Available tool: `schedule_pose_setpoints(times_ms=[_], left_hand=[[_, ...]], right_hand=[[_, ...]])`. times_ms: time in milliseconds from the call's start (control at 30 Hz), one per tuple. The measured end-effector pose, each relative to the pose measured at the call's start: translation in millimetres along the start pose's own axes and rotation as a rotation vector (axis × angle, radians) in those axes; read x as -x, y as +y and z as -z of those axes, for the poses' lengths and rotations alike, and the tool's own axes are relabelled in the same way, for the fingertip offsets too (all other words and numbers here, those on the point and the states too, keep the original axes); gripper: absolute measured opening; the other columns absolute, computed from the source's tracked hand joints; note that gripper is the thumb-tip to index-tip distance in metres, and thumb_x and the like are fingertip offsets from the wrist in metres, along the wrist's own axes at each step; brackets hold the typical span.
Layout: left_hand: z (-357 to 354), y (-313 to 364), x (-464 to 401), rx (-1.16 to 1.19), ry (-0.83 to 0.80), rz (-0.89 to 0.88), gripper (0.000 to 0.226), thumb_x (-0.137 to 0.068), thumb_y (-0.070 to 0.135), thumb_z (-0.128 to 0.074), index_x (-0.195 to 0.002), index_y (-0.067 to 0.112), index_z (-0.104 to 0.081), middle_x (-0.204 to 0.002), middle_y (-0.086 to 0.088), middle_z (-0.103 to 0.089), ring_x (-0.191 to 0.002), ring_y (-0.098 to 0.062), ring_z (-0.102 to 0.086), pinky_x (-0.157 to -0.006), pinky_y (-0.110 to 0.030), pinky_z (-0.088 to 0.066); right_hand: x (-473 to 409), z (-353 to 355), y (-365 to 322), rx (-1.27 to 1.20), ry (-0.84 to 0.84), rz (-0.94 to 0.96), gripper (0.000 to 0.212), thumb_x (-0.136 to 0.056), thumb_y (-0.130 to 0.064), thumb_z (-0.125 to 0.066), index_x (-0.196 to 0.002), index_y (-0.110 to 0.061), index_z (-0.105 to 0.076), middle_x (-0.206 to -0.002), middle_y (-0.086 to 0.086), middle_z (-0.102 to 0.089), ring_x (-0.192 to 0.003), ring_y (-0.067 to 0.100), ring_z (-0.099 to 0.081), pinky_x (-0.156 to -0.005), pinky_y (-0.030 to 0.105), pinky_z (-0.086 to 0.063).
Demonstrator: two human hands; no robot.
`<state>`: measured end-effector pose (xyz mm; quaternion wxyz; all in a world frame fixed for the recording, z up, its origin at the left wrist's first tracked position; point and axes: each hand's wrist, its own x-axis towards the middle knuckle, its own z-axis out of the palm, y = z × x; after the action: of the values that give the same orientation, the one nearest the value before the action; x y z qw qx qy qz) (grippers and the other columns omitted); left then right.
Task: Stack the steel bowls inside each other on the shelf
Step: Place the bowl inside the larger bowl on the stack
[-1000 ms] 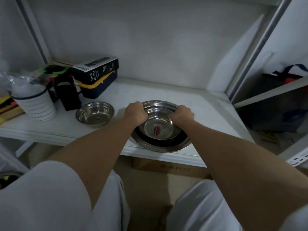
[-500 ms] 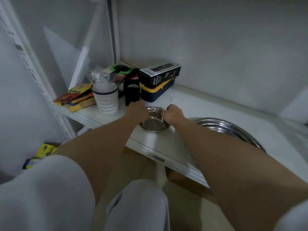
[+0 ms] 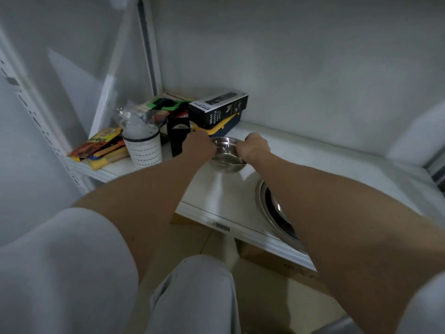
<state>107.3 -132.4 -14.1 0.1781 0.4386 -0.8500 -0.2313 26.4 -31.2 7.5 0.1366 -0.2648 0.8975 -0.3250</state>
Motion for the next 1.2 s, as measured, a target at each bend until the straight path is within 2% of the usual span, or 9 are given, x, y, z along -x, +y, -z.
schedule_pose_setpoints(times_ms=[100,200,333,500,733,900,1100,1167,1200], left_hand=[[11,42,11,0.034,0.037,-0.049,0.033,-0.087,0.009,-0.052,-0.116,0.000,-0.065,-0.110,-0.019,-0.069,-0.105,-0.032,-0.065,-0.075,-0.032,-0.047],[9,83,27,0.049,0.017,-0.098,0.033,-0.090,0.012,-0.051,-0.117,-0.001,-0.065,-0.117,-0.021,-0.067,-0.112,-0.035,-0.062,-0.088,-0.035,-0.049],[-14,133,57,0.060,-0.081,-0.181,0.029,-0.091,0.008,-0.048,-0.110,-0.004,-0.067,-0.117,-0.020,-0.067,-0.110,-0.035,-0.063,-0.076,-0.031,-0.045],[-57,168,87,0.090,-0.182,-0.173,0.030,-0.090,0.007,-0.049,-0.114,0.001,-0.067,-0.120,-0.017,-0.066,-0.113,-0.033,-0.062,-0.081,-0.031,-0.046],[-86,150,96,0.028,-0.257,-0.164,0.031,-0.088,0.005,-0.052,-0.115,0.003,-0.067,-0.116,-0.016,-0.067,-0.105,-0.032,-0.065,-0.072,-0.029,-0.045],[-100,126,99,-0.047,-0.323,-0.208,0.021,-0.087,0.005,-0.053,-0.103,0.000,-0.065,-0.107,-0.018,-0.067,-0.086,-0.031,-0.062,-0.069,-0.031,-0.047],[-108,117,96,-0.123,-0.336,-0.272,0.022,-0.086,0.006,-0.052,-0.100,-0.002,-0.067,-0.096,-0.018,-0.066,-0.081,-0.030,-0.060,-0.069,-0.032,-0.049],[-107,117,96,-0.148,-0.327,-0.299,0.021,-0.086,0.006,-0.053,-0.098,-0.002,-0.068,-0.095,-0.018,-0.066,-0.082,-0.031,-0.061,-0.071,-0.033,-0.049],[-106,117,98,-0.163,-0.324,-0.313,0.019,-0.086,0.007,-0.053,-0.095,-0.002,-0.067,-0.097,-0.018,-0.065,-0.085,-0.032,-0.062,-0.070,-0.033,-0.048]], right_hand=[[12,37,5,-0.013,0.079,0.025,0.022,-0.092,-0.019,-0.049,-0.104,-0.006,-0.061,-0.104,0.015,-0.061,-0.112,0.034,-0.058,-0.095,0.035,-0.044],[23,76,24,-0.034,0.141,-0.007,0.032,-0.088,-0.017,-0.052,-0.114,-0.001,-0.063,-0.119,0.018,-0.066,-0.115,0.034,-0.060,-0.090,0.030,-0.045],[41,120,67,-0.038,0.208,-0.091,0.038,-0.085,-0.019,-0.054,-0.116,0.000,-0.064,-0.118,0.019,-0.068,-0.114,0.035,-0.061,-0.092,0.034,-0.048],[66,145,122,0.022,0.246,-0.174,0.037,-0.084,-0.018,-0.052,-0.112,0.000,-0.067,-0.117,0.020,-0.068,-0.112,0.035,-0.062,-0.093,0.035,-0.048],[73,129,152,0.031,0.166,-0.223,0.037,-0.085,-0.016,-0.051,-0.116,-0.002,-0.064,-0.117,0.017,-0.066,-0.109,0.035,-0.062,-0.095,0.040,-0.052],[72,107,163,0.080,0.062,-0.215,0.034,-0.087,-0.016,-0.050,-0.113,-0.001,-0.066,-0.103,0.015,-0.066,-0.093,0.030,-0.061,-0.080,0.032,-0.052],[66,98,171,0.182,0.005,-0.208,0.023,-0.089,-0.016,-0.048,-0.099,-0.004,-0.064,-0.082,0.007,-0.058,-0.075,0.023,-0.054,-0.059,0.026,-0.040],[65,96,169,0.209,0.025,-0.195,0.015,-0.088,-0.017,-0.049,-0.091,-0.006,-0.060,-0.077,0.005,-0.055,-0.081,0.026,-0.059,-0.067,0.030,-0.048],[66,94,169,0.220,0.024,-0.192,0.015,-0.088,-0.018,-0.050,-0.091,-0.007,-0.060,-0.081,0.006,-0.056,-0.092,0.030,-0.060,-0.082,0.035,-0.050]])
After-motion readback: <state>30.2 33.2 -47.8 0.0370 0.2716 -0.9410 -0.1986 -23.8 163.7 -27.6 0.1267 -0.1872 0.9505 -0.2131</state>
